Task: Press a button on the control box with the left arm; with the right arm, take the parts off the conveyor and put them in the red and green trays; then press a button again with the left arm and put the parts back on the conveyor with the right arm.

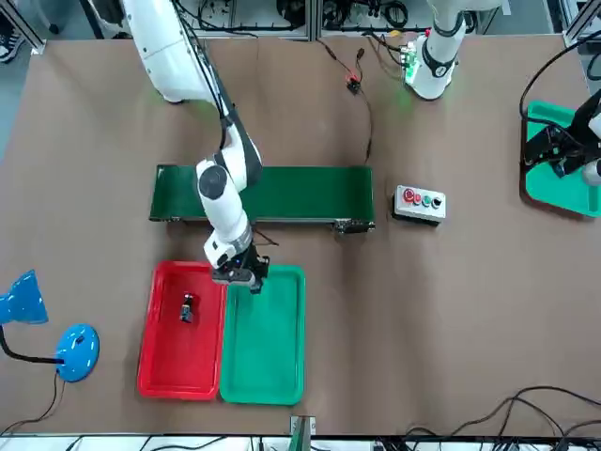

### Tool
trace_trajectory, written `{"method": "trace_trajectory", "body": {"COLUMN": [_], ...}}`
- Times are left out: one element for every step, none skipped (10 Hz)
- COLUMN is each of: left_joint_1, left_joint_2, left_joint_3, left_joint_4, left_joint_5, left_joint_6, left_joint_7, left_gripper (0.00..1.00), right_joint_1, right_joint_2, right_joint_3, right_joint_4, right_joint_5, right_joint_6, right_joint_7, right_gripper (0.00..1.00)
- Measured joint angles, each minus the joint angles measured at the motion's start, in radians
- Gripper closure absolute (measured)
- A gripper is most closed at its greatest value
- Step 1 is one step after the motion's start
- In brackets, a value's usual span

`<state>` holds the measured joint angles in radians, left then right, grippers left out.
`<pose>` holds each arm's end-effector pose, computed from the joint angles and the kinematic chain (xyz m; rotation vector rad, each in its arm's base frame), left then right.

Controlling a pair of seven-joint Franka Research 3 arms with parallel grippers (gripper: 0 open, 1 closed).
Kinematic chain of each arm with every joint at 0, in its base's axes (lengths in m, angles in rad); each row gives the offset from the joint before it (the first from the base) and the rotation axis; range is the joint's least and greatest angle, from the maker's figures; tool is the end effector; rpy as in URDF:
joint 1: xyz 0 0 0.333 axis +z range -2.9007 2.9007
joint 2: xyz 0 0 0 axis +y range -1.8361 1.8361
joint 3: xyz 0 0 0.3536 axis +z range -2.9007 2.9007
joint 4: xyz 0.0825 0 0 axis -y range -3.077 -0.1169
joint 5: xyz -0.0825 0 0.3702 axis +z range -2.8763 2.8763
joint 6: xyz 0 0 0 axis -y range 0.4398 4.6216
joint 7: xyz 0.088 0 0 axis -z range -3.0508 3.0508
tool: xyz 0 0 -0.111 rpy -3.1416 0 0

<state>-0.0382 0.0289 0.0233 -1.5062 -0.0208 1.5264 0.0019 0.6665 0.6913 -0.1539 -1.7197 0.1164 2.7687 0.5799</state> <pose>0.5466 -0.0108 0.6680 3.1214 -0.0275 -0.0138 0.6199 0.3644 0.2638 -2.9304 0.1685 -0.4889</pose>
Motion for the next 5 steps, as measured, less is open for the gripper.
{"method": "trace_trajectory", "body": {"left_joint_1": [0.000,0.000,0.000,0.001,0.002], "left_joint_2": [0.000,0.000,0.000,0.000,0.000], "left_joint_3": [0.000,0.000,0.000,0.000,0.001], "left_joint_4": [0.000,0.000,0.000,0.000,0.000], "left_joint_5": [0.000,0.000,0.000,0.000,0.000], "left_joint_6": [0.000,0.000,0.000,0.000,0.000], "left_joint_7": [0.000,0.000,0.000,0.000,0.000], "left_gripper": [0.00,0.00,0.00,0.00,0.00], "right_joint_1": [0.000,-0.002,-0.008,-0.016,-0.022], "right_joint_2": [0.024,0.040,0.050,0.057,0.067], "right_joint_3": [0.000,-0.001,-0.002,-0.002,-0.001], "right_joint_4": [0.015,0.032,0.050,0.068,0.084], "right_joint_5": [0.000,0.001,0.002,0.002,0.002], "right_joint_6": [0.025,0.033,0.034,0.034,0.034], "right_joint_7": [0.000,0.001,0.002,0.003,0.003], "right_gripper": [0.56,0.56,0.56,0.56,0.56]}}
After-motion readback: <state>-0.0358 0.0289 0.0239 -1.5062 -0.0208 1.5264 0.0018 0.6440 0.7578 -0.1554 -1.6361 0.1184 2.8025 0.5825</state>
